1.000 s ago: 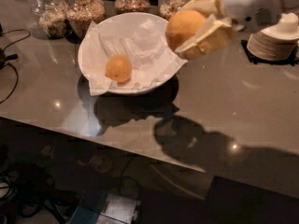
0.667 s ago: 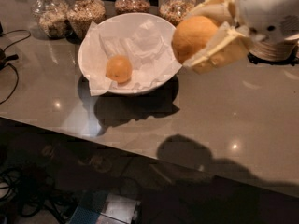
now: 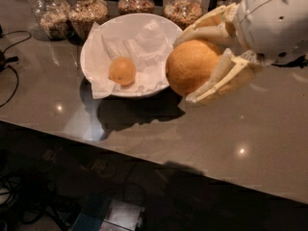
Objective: Pick orange from white bowl
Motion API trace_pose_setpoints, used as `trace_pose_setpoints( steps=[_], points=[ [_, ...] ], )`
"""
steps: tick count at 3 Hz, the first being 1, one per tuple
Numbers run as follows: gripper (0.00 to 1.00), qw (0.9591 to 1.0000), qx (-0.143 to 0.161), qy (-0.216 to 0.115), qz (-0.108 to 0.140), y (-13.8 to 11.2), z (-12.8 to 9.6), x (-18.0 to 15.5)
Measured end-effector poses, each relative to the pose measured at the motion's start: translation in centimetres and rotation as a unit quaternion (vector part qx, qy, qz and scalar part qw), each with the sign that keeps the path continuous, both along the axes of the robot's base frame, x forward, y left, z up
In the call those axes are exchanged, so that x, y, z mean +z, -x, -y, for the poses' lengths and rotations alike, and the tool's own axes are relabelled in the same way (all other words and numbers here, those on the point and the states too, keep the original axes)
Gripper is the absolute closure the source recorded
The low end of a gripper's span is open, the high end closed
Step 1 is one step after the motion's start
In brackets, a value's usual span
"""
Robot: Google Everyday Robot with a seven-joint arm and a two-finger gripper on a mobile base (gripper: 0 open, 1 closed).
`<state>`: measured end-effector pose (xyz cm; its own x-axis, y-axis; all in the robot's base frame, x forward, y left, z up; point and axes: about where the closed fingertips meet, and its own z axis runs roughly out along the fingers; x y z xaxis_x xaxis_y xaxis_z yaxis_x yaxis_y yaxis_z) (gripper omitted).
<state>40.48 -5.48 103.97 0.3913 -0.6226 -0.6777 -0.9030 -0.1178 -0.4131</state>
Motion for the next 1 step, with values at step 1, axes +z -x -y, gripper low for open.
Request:
trace_pose_setpoints(
  steps=[1],
  points=[
    [1.00,1.0000,0.000,0.000,0.000,0.00,0.00,0.00]
  ],
)
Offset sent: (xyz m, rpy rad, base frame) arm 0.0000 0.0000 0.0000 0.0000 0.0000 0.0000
